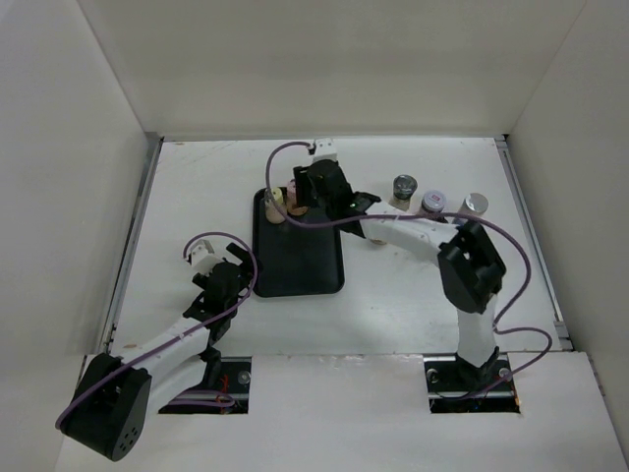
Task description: Organize the condiment bottles
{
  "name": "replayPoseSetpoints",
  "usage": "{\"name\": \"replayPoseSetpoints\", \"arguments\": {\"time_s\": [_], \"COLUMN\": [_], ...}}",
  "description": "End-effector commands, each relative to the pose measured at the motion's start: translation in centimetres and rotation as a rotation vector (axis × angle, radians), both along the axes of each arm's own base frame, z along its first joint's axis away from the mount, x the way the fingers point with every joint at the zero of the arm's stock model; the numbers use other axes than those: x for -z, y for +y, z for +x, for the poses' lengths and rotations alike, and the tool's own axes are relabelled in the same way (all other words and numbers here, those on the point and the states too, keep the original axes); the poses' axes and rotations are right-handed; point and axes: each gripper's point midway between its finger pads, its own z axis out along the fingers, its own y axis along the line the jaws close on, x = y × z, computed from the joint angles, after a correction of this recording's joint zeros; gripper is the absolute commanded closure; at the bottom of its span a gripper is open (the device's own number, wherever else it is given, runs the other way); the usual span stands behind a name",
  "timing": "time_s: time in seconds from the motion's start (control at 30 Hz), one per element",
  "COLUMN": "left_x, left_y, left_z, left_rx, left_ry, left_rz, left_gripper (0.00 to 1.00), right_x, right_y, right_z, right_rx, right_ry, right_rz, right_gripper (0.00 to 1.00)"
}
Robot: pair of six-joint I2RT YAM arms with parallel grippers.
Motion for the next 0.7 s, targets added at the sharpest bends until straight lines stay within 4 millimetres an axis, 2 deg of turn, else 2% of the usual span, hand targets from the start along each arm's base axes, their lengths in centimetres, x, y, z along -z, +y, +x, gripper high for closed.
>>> {"name": "replayPoseSetpoints", "arguments": {"time_s": [0.0, 0.07, 0.1, 0.13, 0.2, 0.23, 0.27, 0.33, 0.4, 0.5, 0.6, 0.67], "left_x": [-1.3, -1.5, -1.4, -1.3, -1.2, -1.3, -1.4, -1.4, -1.3, -1.2, -1.2, -0.9], "left_y": [-0.5, -0.6, -0.6, -0.6, -0.7, -0.7, -0.7, -0.9, -0.9, -1.0, -1.1, -1.0], "left_z": [0.6, 0.7, 0.7, 0.7, 0.7, 0.7, 0.7, 0.8, 0.9, 0.8, 0.9, 0.9], "left_rx": [0.011, 0.015, 0.015, 0.014, 0.020, 0.020, 0.021, 0.025, 0.025, 0.033, 0.036, 0.033], "left_ry": [-0.051, -0.059, -0.055, -0.050, -0.048, -0.053, -0.057, -0.057, -0.051, -0.048, -0.048, -0.039], "left_rz": [-0.018, -0.024, -0.022, -0.019, -0.020, -0.023, -0.025, -0.027, -0.024, -0.028, -0.030, -0.026], "left_gripper": [0.00, 0.00, 0.00, 0.00, 0.00, 0.00, 0.00, 0.00, 0.00, 0.00, 0.00, 0.00], "right_x": [-9.6, -10.3, -10.3, -10.0, -9.1, -8.5, -7.7, -6.1, -4.3, -2.0, -0.2, 0.3], "right_y": [-2.4, -5.0, -6.4, -8.2, -11.8, -13.4, -14.8, -17.4, -19.2, -20.6, -20.3, -20.0], "right_z": [-1.5, -3.0, -3.9, -4.5, -5.5, -6.1, -6.6, -7.5, -8.0, -7.9, -7.3, -6.4], "right_rx": [0.061, 0.102, 0.122, 0.151, 0.220, 0.250, 0.276, 0.332, 0.368, 0.387, 0.370, 0.362], "right_ry": [-0.172, -0.194, -0.200, -0.199, -0.193, -0.186, -0.175, -0.146, -0.109, -0.054, -0.006, 0.008], "right_rz": [0.146, 0.150, 0.144, 0.128, 0.101, 0.087, 0.070, 0.042, 0.015, -0.015, -0.024, -0.022], "right_gripper": [0.36, 0.55, 0.61, 0.63, 0.62, 0.58, 0.50, 0.28, 0.12, 0.05, 0.03, 0.03]}}
